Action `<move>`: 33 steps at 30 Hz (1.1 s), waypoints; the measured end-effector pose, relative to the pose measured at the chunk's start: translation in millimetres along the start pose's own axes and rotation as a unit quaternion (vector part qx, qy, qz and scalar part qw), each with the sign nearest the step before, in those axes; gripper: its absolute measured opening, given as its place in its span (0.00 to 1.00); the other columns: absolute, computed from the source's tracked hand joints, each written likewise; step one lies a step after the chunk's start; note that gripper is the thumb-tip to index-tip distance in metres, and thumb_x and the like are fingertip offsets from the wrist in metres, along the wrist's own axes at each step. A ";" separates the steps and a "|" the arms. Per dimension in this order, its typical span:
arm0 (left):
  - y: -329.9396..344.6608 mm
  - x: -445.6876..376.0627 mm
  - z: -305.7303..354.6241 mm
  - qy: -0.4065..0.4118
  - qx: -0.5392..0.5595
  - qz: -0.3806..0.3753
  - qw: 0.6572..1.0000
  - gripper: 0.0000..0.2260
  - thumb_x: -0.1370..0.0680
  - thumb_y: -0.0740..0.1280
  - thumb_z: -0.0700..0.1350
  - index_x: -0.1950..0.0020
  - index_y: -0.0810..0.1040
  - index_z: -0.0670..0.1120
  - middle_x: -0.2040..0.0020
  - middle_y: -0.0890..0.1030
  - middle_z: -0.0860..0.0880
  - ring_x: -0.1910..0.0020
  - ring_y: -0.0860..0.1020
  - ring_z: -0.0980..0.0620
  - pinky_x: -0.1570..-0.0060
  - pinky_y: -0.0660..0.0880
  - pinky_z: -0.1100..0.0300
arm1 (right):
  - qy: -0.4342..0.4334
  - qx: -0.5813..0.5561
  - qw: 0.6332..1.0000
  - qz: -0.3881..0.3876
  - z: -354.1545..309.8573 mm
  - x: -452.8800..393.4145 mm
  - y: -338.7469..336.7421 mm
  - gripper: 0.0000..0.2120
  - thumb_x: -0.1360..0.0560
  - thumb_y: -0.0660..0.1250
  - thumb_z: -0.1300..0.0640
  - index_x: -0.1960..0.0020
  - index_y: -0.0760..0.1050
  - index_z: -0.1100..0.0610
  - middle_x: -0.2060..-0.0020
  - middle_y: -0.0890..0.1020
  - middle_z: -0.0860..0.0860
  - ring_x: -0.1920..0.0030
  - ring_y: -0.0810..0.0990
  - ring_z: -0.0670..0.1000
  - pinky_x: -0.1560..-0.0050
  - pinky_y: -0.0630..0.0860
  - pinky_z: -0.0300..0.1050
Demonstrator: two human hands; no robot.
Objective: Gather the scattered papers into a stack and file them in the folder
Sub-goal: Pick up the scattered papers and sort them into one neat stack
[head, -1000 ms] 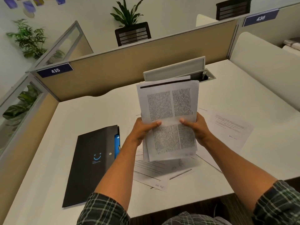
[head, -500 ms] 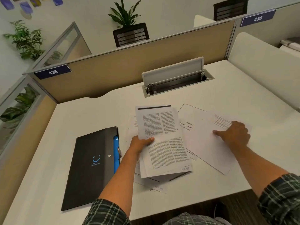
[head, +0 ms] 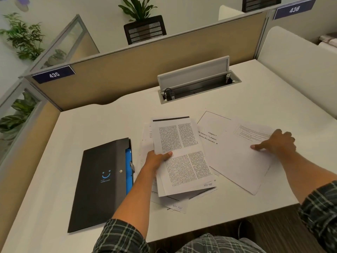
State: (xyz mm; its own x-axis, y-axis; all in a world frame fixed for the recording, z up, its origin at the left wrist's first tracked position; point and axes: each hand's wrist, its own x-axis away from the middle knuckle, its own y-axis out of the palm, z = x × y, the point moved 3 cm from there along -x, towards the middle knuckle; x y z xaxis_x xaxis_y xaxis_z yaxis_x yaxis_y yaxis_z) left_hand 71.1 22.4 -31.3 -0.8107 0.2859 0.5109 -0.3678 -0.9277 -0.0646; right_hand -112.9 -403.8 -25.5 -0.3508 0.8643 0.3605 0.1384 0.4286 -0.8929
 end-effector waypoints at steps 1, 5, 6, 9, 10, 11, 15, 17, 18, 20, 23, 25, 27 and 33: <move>0.7 -0.7 0.1 0.000 -0.003 0.001 1.000 0.23 0.29 0.79 0.41 0.35 0.79 0.42 0.49 0.85 0.49 0.51 0.84 0.49 0.57 0.81 0.58 | 0.009 -0.026 1.000 -0.013 -3.1 0.6 -0.7 0.52 0.39 0.86 0.43 0.28 0.62 0.65 0.32 0.69 0.65 0.29 0.68 0.66 0.32 0.70 0.61; 1.9 -4.1 -1.2 -0.004 -0.003 0.002 1.000 0.23 0.30 0.79 0.41 0.36 0.79 0.42 0.46 0.85 0.46 0.49 0.84 0.46 0.49 0.81 0.51 | 0.025 -0.181 0.983 0.016 -9.2 10.5 8.7 0.38 0.34 0.83 0.59 0.31 0.67 0.64 0.37 0.78 0.65 0.36 0.78 0.66 0.39 0.76 0.58; 1.9 -4.8 -1.6 -0.005 -0.001 0.000 1.000 0.23 0.30 0.79 0.41 0.36 0.80 0.42 0.45 0.85 0.46 0.49 0.84 0.46 0.48 0.81 0.50 | 0.018 -0.215 0.975 0.047 -10.3 16.7 12.7 0.35 0.33 0.81 0.61 0.32 0.68 0.62 0.39 0.80 0.64 0.38 0.79 0.66 0.40 0.77 0.58; 1.3 -5.9 -1.6 -0.004 0.012 -0.003 1.000 0.22 0.30 0.80 0.41 0.38 0.80 0.43 0.45 0.86 0.45 0.50 0.85 0.46 0.51 0.82 0.51 | -0.032 -0.269 0.955 0.122 -24.9 38.0 22.5 0.20 0.26 0.74 0.57 0.37 0.75 0.59 0.42 0.83 0.62 0.44 0.82 0.65 0.45 0.78 0.56; 1.1 -6.0 -0.7 -0.003 0.014 -0.003 1.000 0.22 0.30 0.80 0.40 0.38 0.80 0.42 0.46 0.86 0.46 0.50 0.85 0.47 0.51 0.82 0.52 | -0.050 -0.266 0.953 0.137 -33.7 43.9 23.0 0.17 0.24 0.73 0.55 0.38 0.76 0.59 0.43 0.84 0.62 0.45 0.82 0.65 0.46 0.78 0.56; 1.2 -6.0 0.3 -0.001 0.015 -0.003 1.000 0.22 0.30 0.79 0.40 0.37 0.80 0.42 0.46 0.86 0.46 0.50 0.85 0.47 0.51 0.82 0.52 | -0.067 -0.257 0.952 0.151 -43.5 48.8 21.3 0.15 0.23 0.71 0.53 0.39 0.78 0.59 0.45 0.84 0.61 0.46 0.83 0.65 0.47 0.78 0.55; 3.2 -5.4 5.3 0.007 0.019 -0.012 1.000 0.22 0.29 0.78 0.40 0.36 0.80 0.42 0.46 0.86 0.47 0.49 0.85 0.47 0.51 0.82 0.53 | -0.154 -0.238 0.936 0.206 -90.5 72.2 -1.6 0.14 0.21 0.68 0.47 0.43 0.83 0.56 0.52 0.87 0.59 0.53 0.84 0.63 0.51 0.78 0.51; 4.4 -3.8 7.9 0.014 0.023 -0.016 1.000 0.21 0.28 0.78 0.40 0.36 0.80 0.42 0.47 0.86 0.48 0.50 0.85 0.48 0.55 0.82 0.56 | -0.230 -0.249 0.908 0.246 -115.8 89.1 -18.1 0.14 0.20 0.68 0.46 0.45 0.85 0.56 0.55 0.87 0.58 0.56 0.84 0.63 0.55 0.76 0.48; 4.8 -3.3 8.8 0.016 0.025 -0.018 0.999 0.21 0.28 0.78 0.40 0.36 0.79 0.42 0.46 0.86 0.48 0.49 0.85 0.48 0.56 0.82 0.57 | -0.271 -0.259 0.889 0.263 -128.1 98.8 -27.4 0.14 0.20 0.68 0.46 0.46 0.85 0.56 0.57 0.88 0.58 0.58 0.84 0.62 0.57 0.74 0.45; 5.2 -3.2 10.0 0.018 0.029 -0.023 0.999 0.21 0.27 0.77 0.40 0.36 0.79 0.42 0.44 0.85 0.46 0.48 0.84 0.46 0.52 0.82 0.54 | -0.356 -0.298 0.843 0.273 -149.9 120.4 -46.7 0.14 0.20 0.70 0.47 0.47 0.85 0.58 0.57 0.88 0.54 0.62 0.83 0.55 0.60 0.72 0.39; 4.6 -1.9 12.9 0.023 0.030 -0.026 0.999 0.21 0.26 0.76 0.39 0.34 0.79 0.42 0.41 0.84 0.44 0.45 0.83 0.43 0.43 0.80 0.47 | -0.438 -0.413 0.769 0.213 -171.4 153.8 -72.1 0.13 0.22 0.73 0.47 0.45 0.85 0.55 0.56 0.85 0.42 0.63 0.80 0.41 0.60 0.75 0.27; 5.1 -0.9 15.4 0.028 0.024 -0.026 0.999 0.19 0.25 0.75 0.39 0.35 0.78 0.41 0.42 0.84 0.45 0.45 0.83 0.44 0.46 0.80 0.49 | -0.456 -0.506 0.720 0.135 -179.2 170.1 -82.9 0.09 0.24 0.76 0.49 0.45 0.84 0.50 0.55 0.86 0.37 0.58 0.84 0.40 0.57 0.80 0.32; 4.2 1.2 17.4 0.010 0.012 -0.019 1.000 0.15 0.23 0.72 0.40 0.37 0.79 0.40 0.47 0.84 0.46 0.48 0.82 0.44 0.53 0.79 0.54 | -0.451 -0.579 0.678 0.033 -185.2 176.4 -87.8 0.08 0.25 0.77 0.52 0.47 0.85 0.51 0.53 0.88 0.41 0.54 0.87 0.47 0.56 0.84 0.40; -2.2 3.5 19.8 -0.069 0.043 -0.079 0.994 0.24 0.16 0.58 0.41 0.70 0.81 0.45 0.73 0.79 0.48 0.77 0.77 0.54 0.75 0.74 0.65 | -0.391 -0.520 0.757 -0.059 -186.4 152.7 -66.0 0.09 0.28 0.80 0.50 0.53 0.86 0.54 0.58 0.88 0.49 0.58 0.88 0.52 0.59 0.84 0.45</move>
State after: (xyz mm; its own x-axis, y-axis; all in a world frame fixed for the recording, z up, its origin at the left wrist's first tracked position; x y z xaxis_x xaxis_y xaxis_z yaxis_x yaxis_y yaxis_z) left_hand 78.1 20.6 -12.3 -0.6738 0.3990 0.6220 -0.4399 -0.8929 0.0961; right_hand -3.0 -251.0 138.7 -0.8022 0.5581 -0.2119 0.5753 0.8175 -0.0248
